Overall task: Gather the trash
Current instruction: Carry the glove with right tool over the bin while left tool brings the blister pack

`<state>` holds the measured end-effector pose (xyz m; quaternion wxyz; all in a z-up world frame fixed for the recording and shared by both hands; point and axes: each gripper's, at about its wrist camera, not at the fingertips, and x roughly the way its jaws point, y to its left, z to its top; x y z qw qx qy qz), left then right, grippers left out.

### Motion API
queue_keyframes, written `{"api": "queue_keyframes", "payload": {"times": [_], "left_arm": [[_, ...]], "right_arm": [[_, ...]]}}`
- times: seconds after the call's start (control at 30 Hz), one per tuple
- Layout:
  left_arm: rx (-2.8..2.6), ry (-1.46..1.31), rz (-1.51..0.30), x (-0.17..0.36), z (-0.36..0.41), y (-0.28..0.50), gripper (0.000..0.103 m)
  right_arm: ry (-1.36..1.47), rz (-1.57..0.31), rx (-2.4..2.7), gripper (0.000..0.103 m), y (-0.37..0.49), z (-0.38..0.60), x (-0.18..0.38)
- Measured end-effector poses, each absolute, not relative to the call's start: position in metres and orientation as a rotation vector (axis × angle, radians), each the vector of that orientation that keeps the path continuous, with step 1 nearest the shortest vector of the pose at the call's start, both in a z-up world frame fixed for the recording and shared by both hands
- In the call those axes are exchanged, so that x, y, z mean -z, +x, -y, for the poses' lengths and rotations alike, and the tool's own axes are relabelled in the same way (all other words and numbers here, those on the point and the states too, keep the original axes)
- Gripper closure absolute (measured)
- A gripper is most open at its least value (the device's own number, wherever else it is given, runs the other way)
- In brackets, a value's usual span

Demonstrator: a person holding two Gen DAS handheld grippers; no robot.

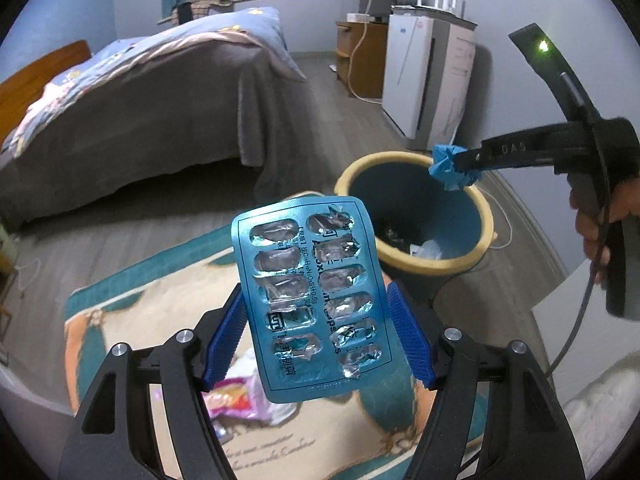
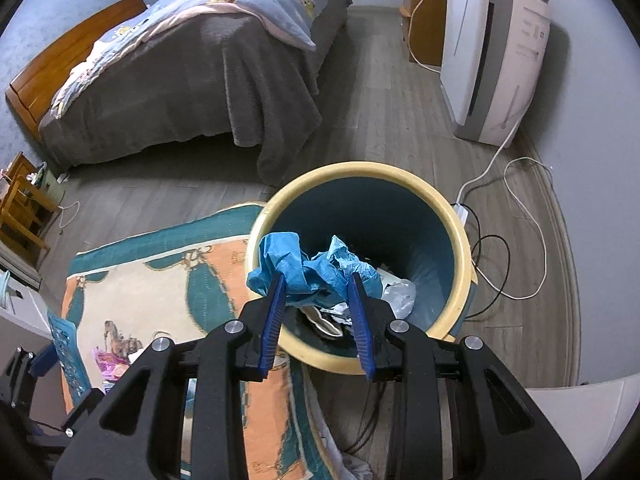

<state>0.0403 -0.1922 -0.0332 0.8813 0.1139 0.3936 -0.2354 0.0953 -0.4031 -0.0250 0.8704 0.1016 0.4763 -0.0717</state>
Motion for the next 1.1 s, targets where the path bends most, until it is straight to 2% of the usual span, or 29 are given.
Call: {"api": "queue_keyframes", "payload": {"times": [1.1], "left_arm": [[0.649,0.412,-0.869,0.078,0.324,0.110,0.032]], "right_arm": [[0.275,-1.050,0.284,0.072,0.124,0.479,0.071]]}}
